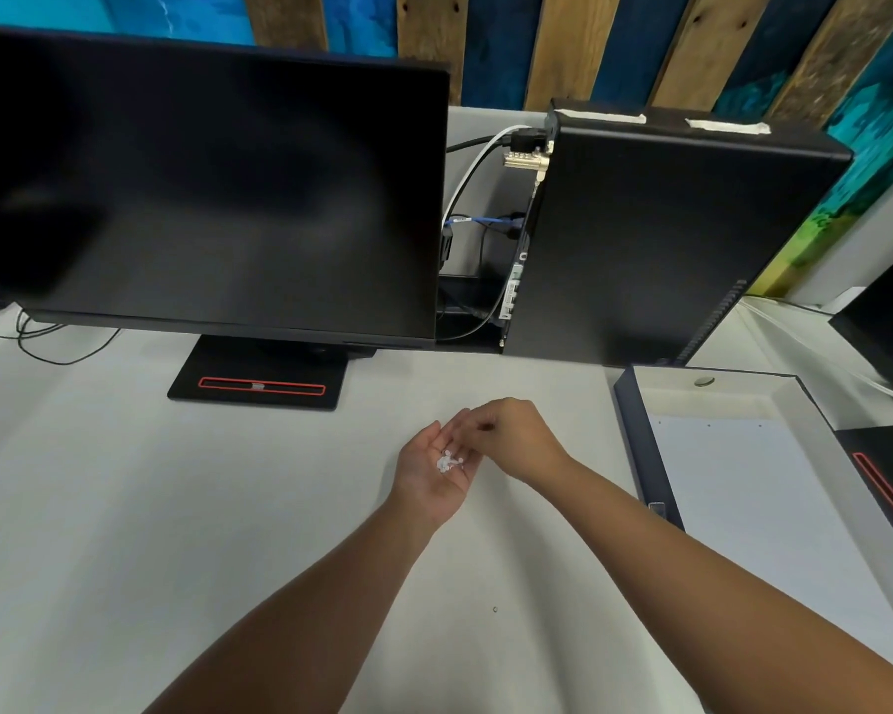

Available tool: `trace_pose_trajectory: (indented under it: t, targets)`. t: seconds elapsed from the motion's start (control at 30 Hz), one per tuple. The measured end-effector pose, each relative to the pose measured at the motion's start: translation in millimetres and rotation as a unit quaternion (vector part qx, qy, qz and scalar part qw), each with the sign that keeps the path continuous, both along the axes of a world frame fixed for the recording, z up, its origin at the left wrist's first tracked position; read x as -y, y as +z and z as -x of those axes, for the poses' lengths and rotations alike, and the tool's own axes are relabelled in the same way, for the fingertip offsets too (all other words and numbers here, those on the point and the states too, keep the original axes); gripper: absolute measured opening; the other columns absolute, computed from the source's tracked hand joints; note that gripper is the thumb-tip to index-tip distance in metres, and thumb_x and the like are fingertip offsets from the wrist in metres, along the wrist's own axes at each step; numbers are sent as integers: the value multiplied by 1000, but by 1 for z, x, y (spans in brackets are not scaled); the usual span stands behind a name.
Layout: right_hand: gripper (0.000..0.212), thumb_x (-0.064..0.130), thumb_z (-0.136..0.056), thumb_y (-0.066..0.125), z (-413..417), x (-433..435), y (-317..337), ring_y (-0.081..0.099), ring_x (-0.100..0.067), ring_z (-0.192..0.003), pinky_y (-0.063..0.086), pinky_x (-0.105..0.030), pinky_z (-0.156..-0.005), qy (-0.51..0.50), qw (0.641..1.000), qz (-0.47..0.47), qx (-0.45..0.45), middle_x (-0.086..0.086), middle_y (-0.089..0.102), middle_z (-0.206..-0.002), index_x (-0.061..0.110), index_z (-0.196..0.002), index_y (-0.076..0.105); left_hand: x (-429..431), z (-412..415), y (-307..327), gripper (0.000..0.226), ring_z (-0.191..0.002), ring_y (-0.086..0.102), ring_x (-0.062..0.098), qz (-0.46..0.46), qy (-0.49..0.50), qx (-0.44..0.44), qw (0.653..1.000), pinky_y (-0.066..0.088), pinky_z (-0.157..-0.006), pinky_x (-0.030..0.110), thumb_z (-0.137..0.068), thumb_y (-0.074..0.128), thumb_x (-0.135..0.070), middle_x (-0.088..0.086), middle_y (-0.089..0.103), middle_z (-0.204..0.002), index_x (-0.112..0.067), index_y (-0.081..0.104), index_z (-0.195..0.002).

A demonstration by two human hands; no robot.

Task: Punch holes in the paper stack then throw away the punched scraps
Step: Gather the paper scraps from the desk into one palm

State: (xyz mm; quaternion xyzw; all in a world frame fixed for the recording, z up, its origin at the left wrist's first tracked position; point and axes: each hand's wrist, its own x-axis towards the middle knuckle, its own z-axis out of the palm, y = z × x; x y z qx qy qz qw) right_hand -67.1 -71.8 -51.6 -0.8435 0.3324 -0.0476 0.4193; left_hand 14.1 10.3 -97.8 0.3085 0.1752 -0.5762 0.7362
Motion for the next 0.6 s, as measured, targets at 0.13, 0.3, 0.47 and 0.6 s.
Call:
trace_pose_trajectory:
  t: [0.13, 0.3, 0.47, 0.6]
  targets:
    - [14, 11, -86, 60, 18, 14, -9, 62, -11, -75, 43, -9, -64, -36, 999, 33, 1, -4, 74, -84, 9, -84, 74, -3, -5, -5, 39, -104, 65, 28, 10, 3, -17, 1000, 48, -96, 38, -101, 36, -20, 20, 72, -101, 6, 62, -111]
    - [17, 2, -83, 56, 46, 15, -44, 67, -25, -84, 50, -29, -79, -23, 996, 49, -70, -12, 74, -88, 1, -84, 73, -5, -8, -8, 39, -108, 62, 29, 9, -5, -21, 1000, 47, -97, 39, -101, 34, -19, 20, 69, -108, 6, 62, -109]
    - [28, 1, -86, 51, 58, 2, -74, 63, -21, -96, 41, -19, -79, 8, 993, 89, -71, -7, 71, -102, 10, -104, 71, -4, -6, -6, 38, -109, 61, 29, 12, -13, -23, 1000, 44, -101, 38, -101, 34, -19, 19, 68, -109, 7, 62, -108]
    - [27, 7, -91, 50, 64, 1, -84, 59, -26, -98, 35, -18, -79, 82, 981, 161, -77, -10, 67, -102, 10, -110, 68, -2, -6, -5, 38, -108, 61, 29, 9, -16, -21, 1000, 44, -101, 38, -101, 34, -19, 19, 68, -108, 6, 62, -108]
